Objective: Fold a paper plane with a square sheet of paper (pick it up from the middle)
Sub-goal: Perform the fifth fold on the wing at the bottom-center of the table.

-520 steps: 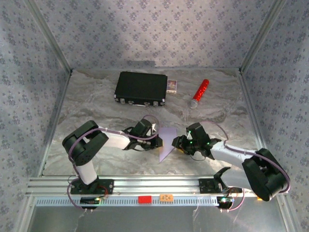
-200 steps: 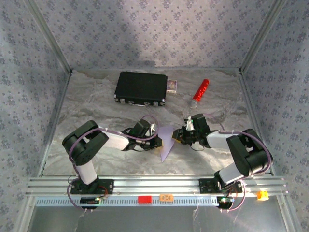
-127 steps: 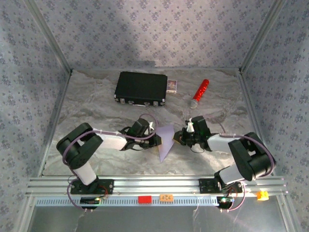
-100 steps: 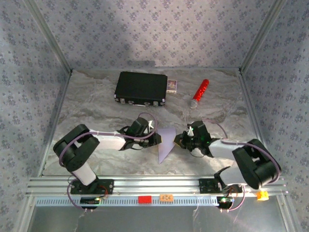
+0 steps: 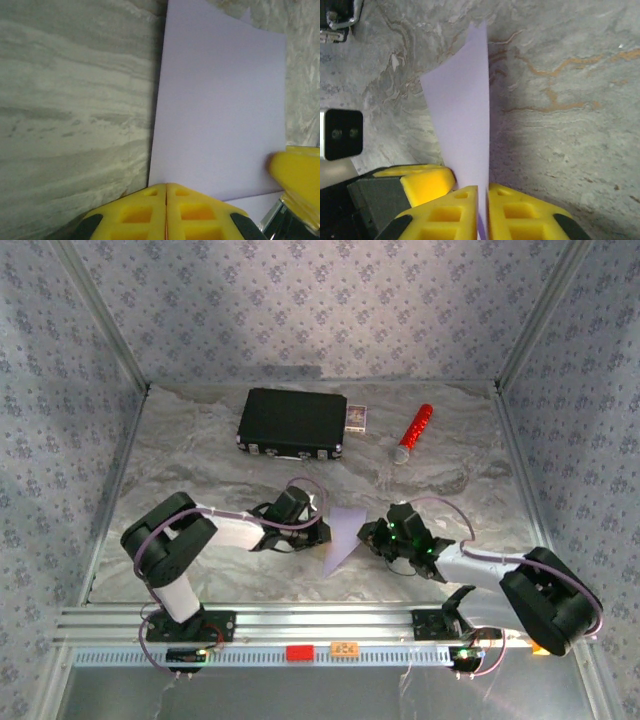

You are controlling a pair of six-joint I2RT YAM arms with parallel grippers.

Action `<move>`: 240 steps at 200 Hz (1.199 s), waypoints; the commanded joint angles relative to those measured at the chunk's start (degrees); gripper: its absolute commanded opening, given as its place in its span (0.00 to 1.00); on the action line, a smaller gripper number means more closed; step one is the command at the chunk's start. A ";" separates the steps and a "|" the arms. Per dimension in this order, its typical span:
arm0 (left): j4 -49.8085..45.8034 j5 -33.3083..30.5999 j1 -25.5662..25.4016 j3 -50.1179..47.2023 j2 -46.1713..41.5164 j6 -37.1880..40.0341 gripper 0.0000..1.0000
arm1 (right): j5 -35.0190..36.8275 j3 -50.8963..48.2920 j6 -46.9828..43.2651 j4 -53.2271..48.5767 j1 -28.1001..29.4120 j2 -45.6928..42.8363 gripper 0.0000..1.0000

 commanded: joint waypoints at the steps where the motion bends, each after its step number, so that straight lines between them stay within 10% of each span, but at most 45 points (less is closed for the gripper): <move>1: -0.91 -0.45 -0.69 0.44 2.03 0.01 0.06 | -3.75 1.25 -4.45 -0.67 -1.35 -0.29 0.18; 91: -0.96 -0.23 -0.71 0.86 3.03 0.53 0.05 | -16.87 4.75 -13.75 -1.66 -8.26 3.25 0.34; 240: -0.89 -0.08 -0.56 0.86 2.42 1.19 0.05 | -23.15 8.19 -18.60 1.55 -11.68 13.60 0.26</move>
